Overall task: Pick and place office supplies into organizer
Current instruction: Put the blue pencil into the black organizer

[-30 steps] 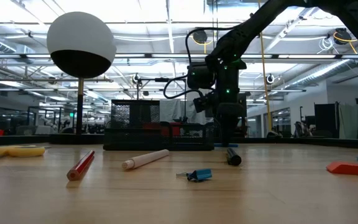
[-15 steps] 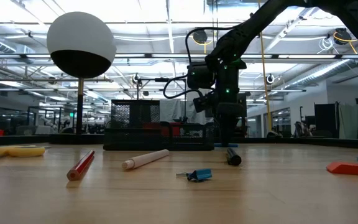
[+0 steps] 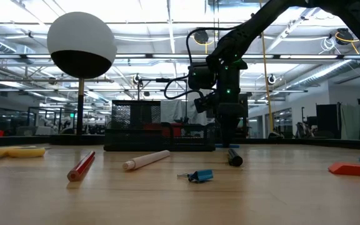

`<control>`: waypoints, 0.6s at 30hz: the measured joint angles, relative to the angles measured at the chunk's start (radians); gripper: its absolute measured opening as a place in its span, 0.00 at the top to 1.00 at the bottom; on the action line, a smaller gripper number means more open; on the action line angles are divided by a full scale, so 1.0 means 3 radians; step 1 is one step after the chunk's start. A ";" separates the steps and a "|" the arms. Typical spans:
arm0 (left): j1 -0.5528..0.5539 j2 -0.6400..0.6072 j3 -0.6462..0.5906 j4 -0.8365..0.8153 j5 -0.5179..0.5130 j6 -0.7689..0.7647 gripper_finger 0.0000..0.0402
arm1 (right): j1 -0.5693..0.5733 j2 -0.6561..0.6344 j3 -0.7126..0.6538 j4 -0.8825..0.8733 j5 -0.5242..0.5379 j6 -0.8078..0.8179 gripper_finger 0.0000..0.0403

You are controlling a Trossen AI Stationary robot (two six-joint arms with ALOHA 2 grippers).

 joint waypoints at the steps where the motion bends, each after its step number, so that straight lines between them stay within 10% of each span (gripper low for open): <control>1: 0.0000 0.0000 0.0000 0.0000 0.0000 0.0000 0.76 | -0.0001 -0.0019 0.0000 -0.0001 -0.0001 0.0000 0.97; 18: -0.0001 -0.0001 0.0000 -0.0018 0.0000 0.0000 0.76 | -0.0181 -0.0236 -0.0013 -0.0091 0.0027 0.0062 0.97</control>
